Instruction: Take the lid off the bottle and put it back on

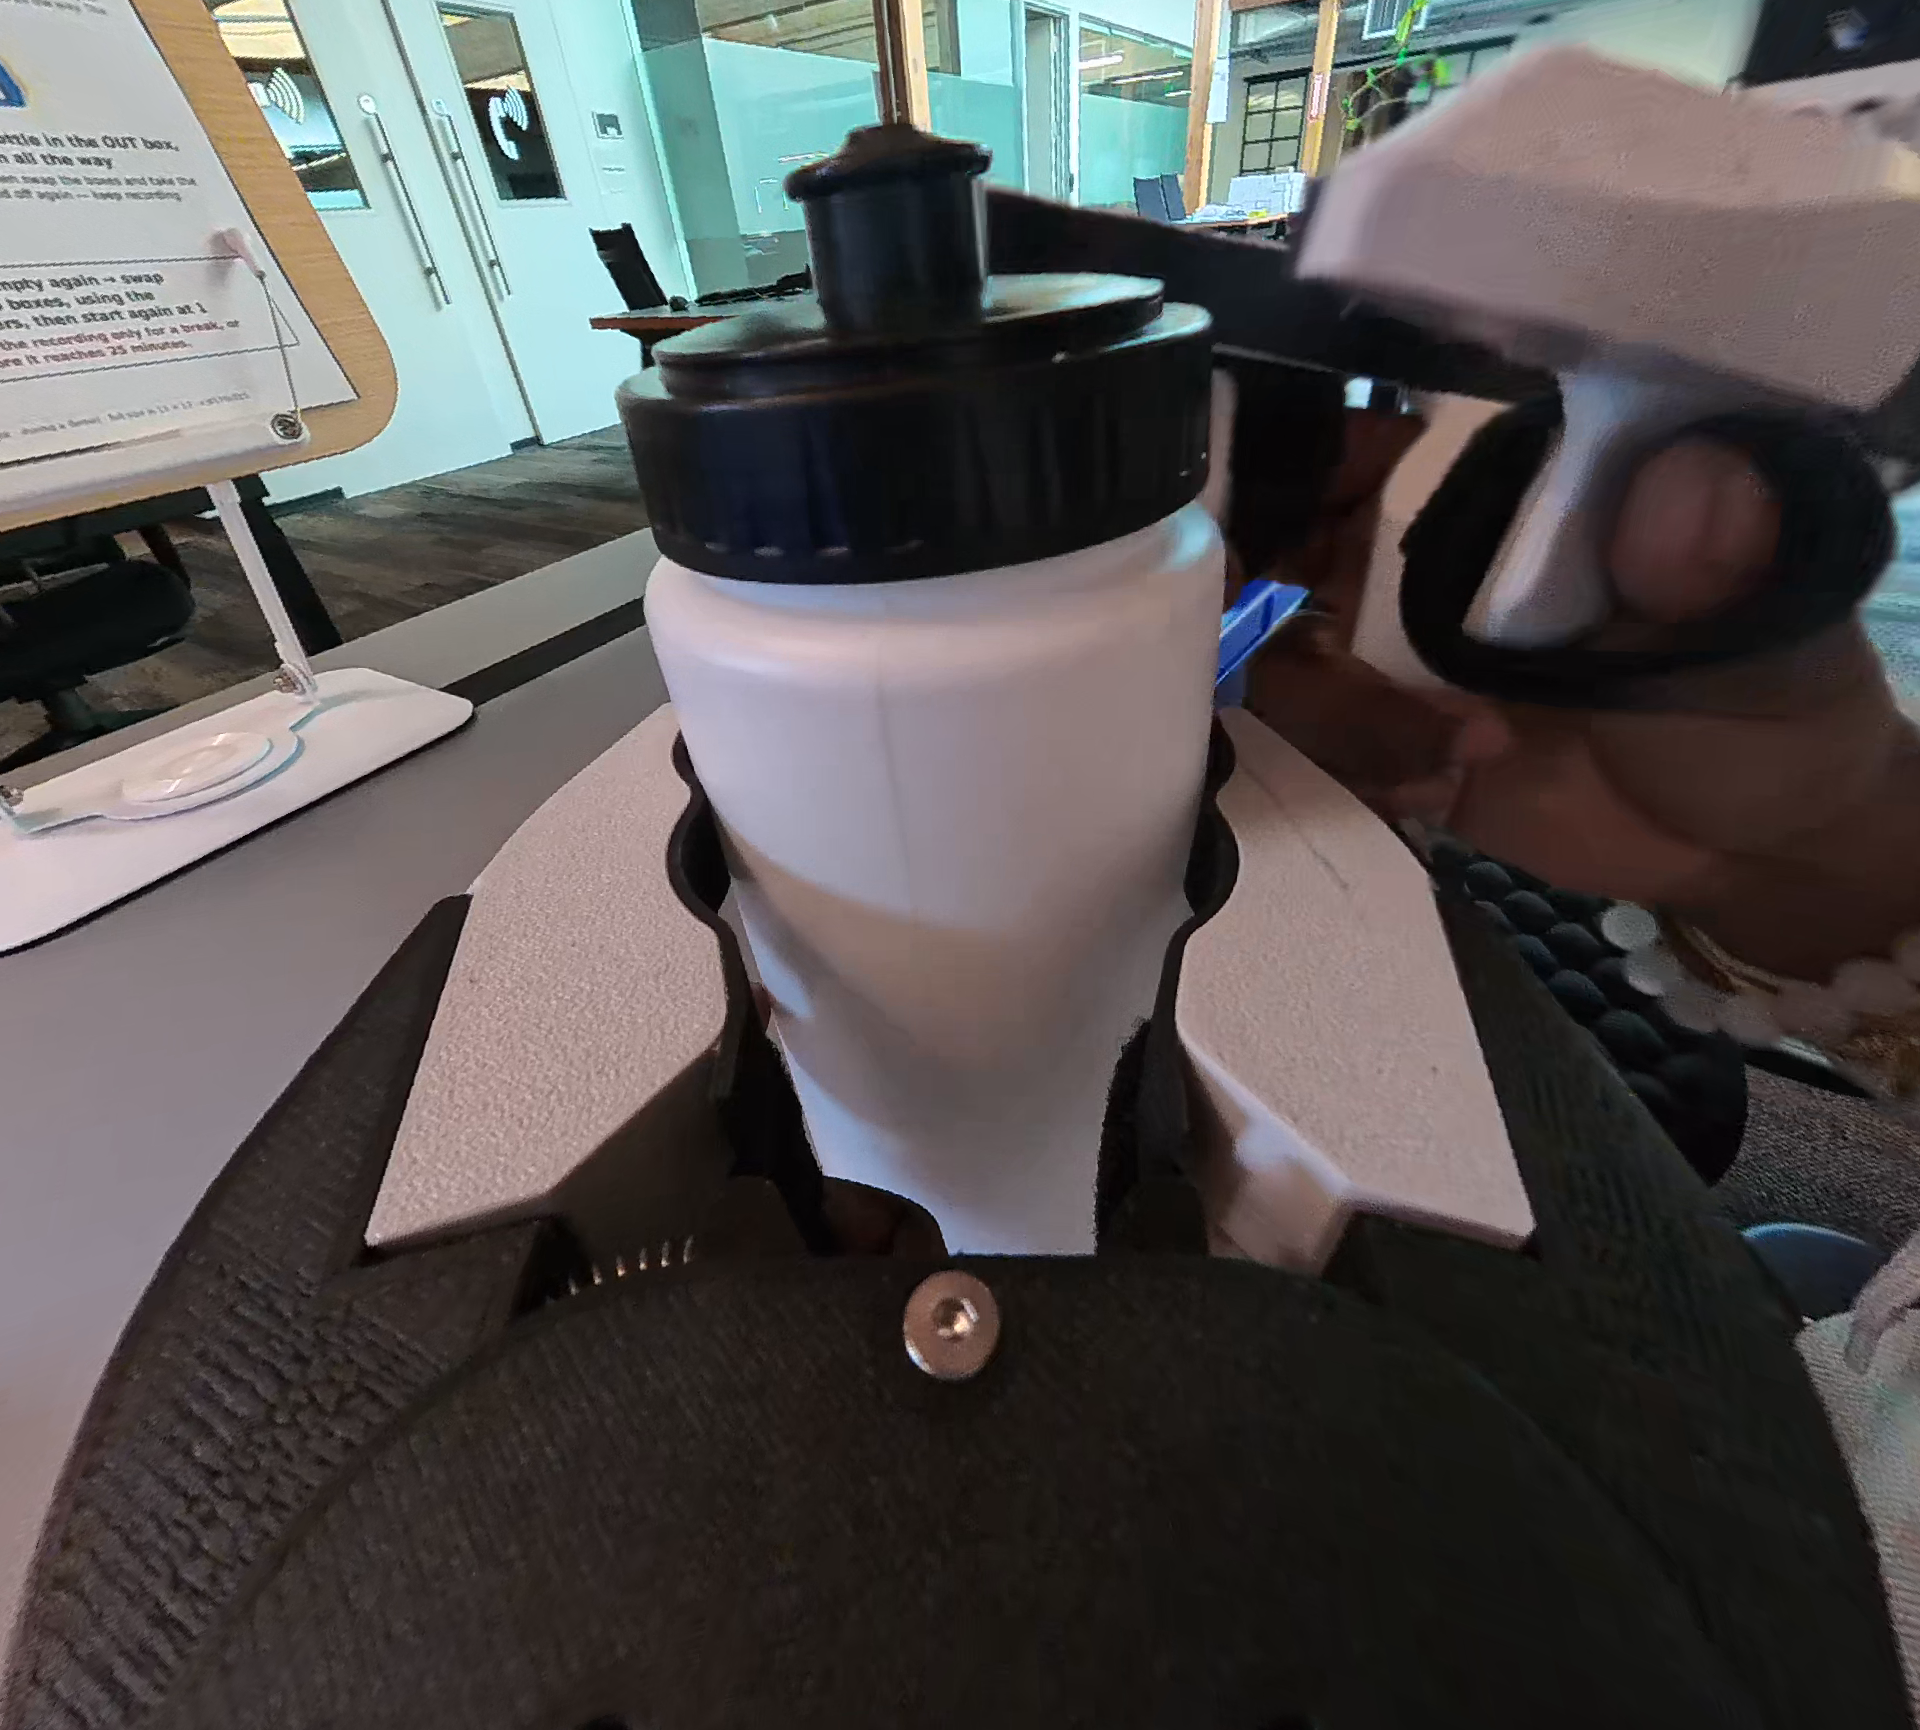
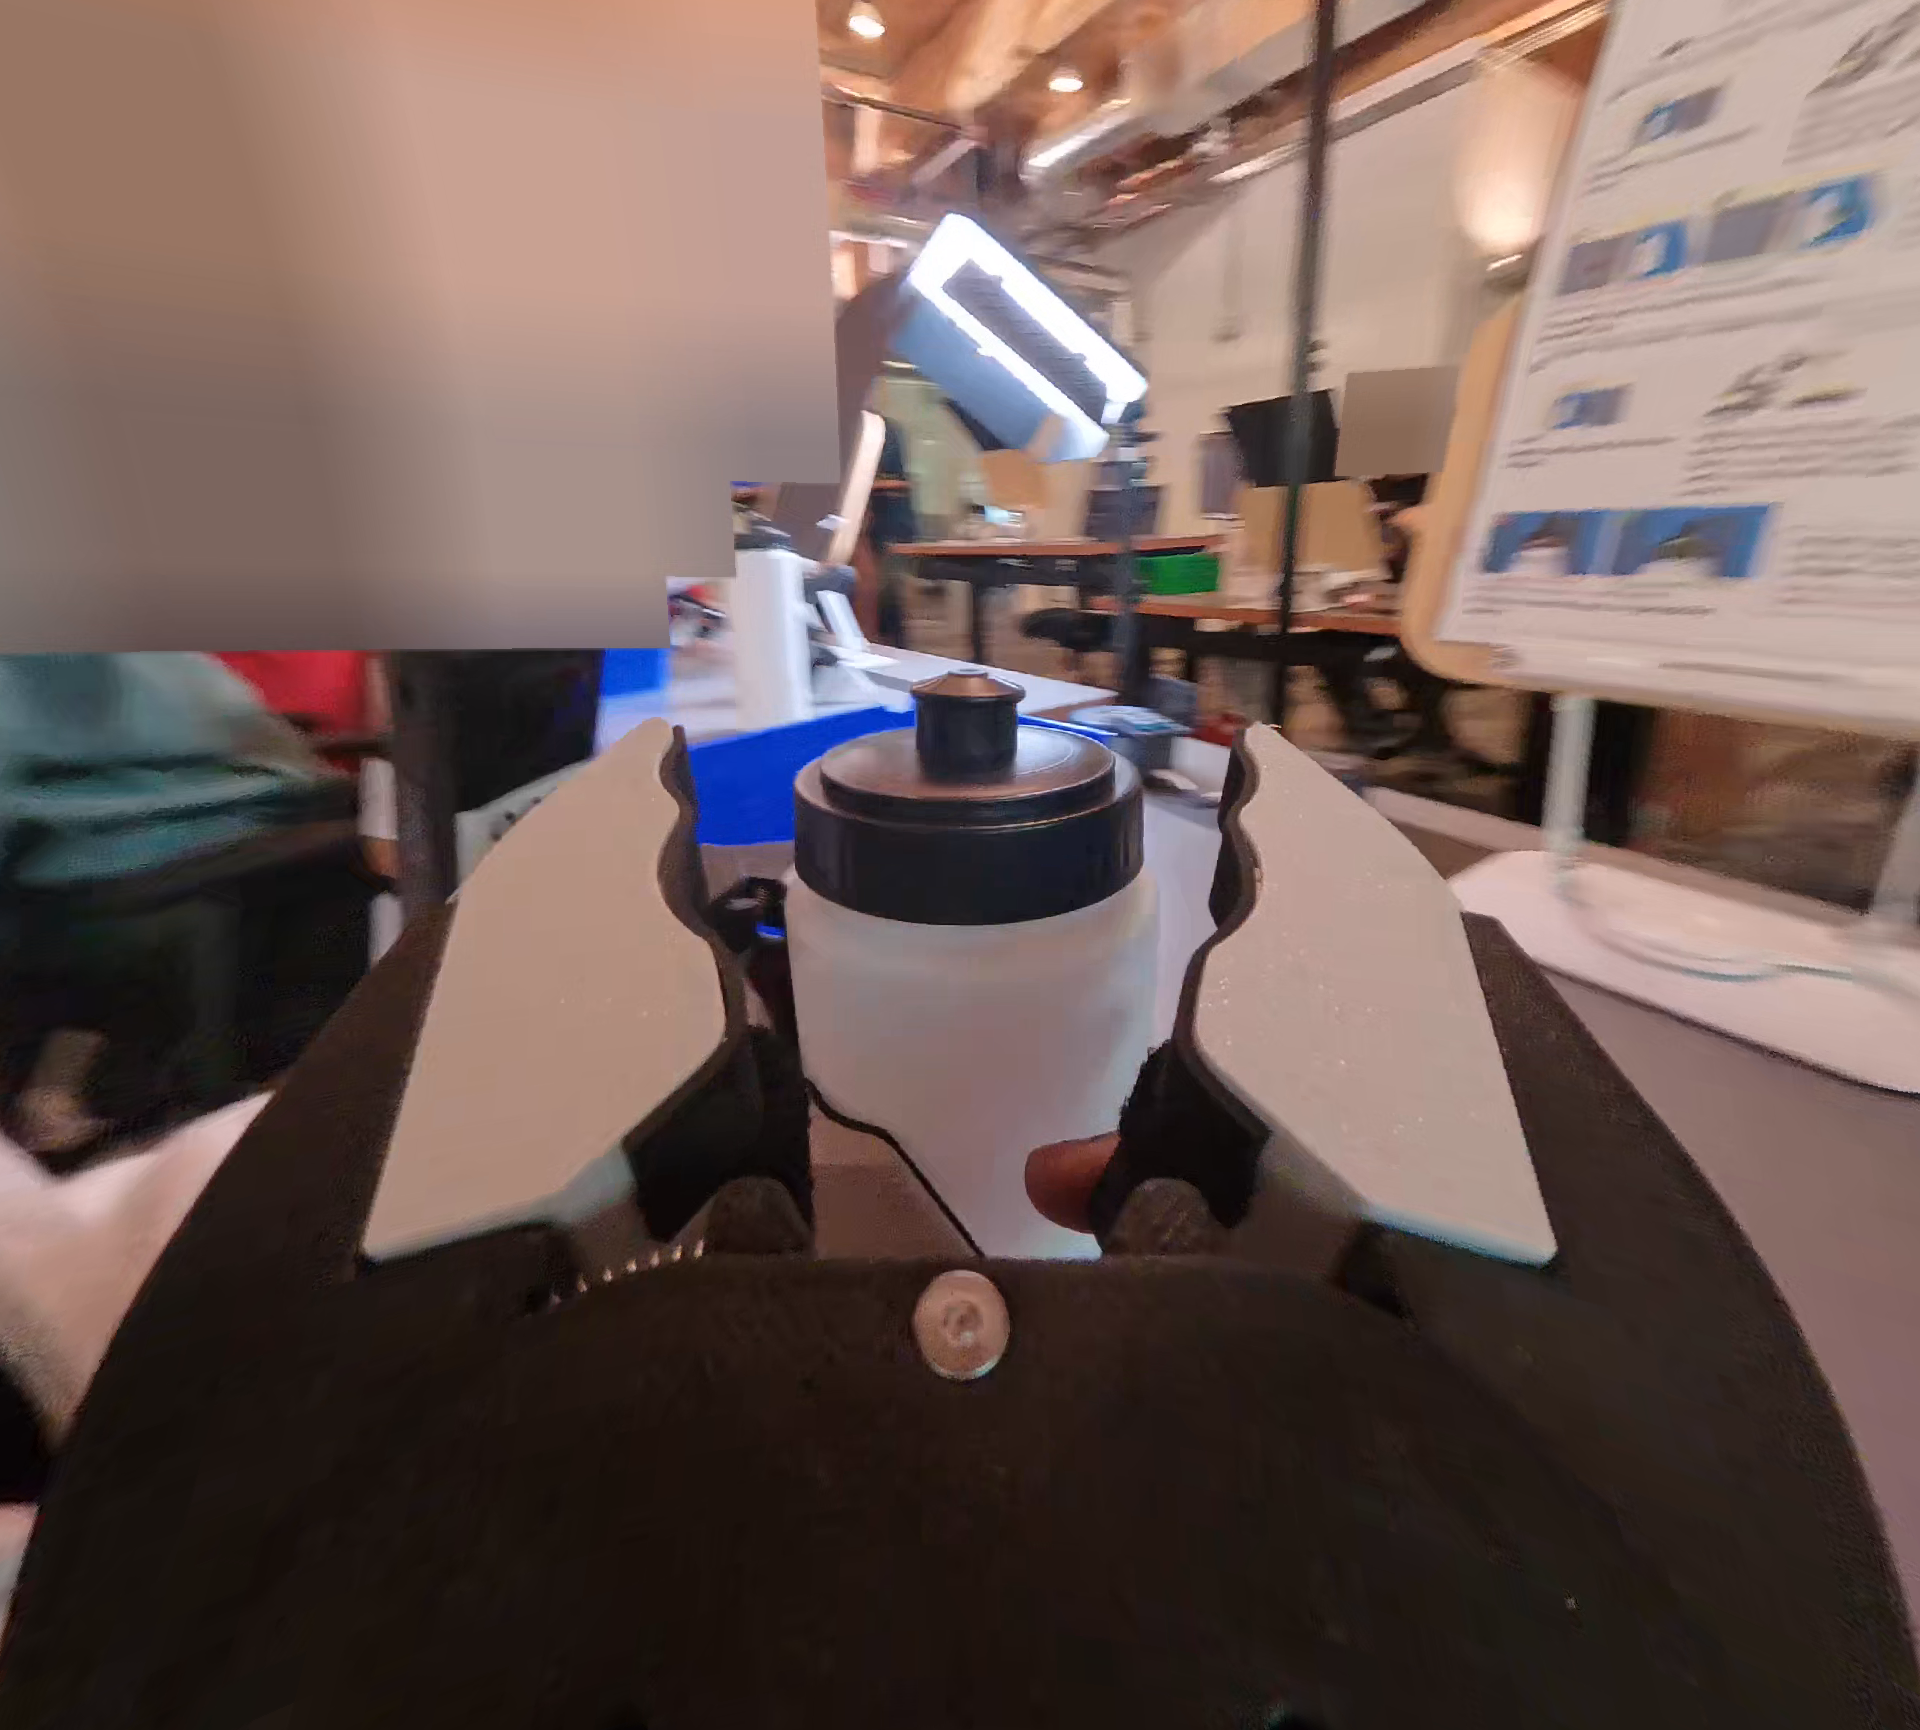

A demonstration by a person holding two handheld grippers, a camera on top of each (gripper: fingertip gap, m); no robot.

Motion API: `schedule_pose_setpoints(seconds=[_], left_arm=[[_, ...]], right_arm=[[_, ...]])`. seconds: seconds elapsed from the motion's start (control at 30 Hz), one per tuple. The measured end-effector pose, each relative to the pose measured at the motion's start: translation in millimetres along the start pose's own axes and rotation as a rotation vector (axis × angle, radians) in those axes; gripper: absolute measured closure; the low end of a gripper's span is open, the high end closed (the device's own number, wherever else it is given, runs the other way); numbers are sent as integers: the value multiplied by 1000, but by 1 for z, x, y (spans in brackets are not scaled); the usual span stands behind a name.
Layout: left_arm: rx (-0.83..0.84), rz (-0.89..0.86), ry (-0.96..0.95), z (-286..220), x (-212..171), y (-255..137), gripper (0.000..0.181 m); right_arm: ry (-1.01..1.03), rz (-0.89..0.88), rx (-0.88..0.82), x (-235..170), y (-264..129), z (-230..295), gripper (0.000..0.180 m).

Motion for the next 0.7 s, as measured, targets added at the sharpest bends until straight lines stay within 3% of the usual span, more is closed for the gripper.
schedule_pose_setpoints(seconds=[0.07, 0.17, 0.33, 0.43, 0.6, 0.7], left_arm=[[7, -1, 2, 0, 0, 0, 92], [12, 0, 5, -1, 0, 0, 92], [10, 3, 2, 0, 0, 0, 92], [2, 4, 0, 0, 0, 0, 92], [-18, 7, 24, -5, 1, 0, 92], [-11, 2, -5, -2, 0, 1, 92]], right_arm=[[-137, -12, -106, 0, -1, 6, 88], [-184, 29, -187, -8, 3, 7, 95], [-129, 108, -134, -15, 8, 4, 107], [-83, 155, 10, -13, 8, -2, 108], [9, 182, 480, -11, 6, -15, 108], [102, 200, 639, -11, 12, -23, 108]])
Point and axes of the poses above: each gripper's, where its closed fingertips meet, y out along the fingers, x out of its top, z = x × y across the jaws, the point moved 5 cm from there along -y, back along the fingers, and after that the axes turned 2 degrees about y, right-handed, at the moved point
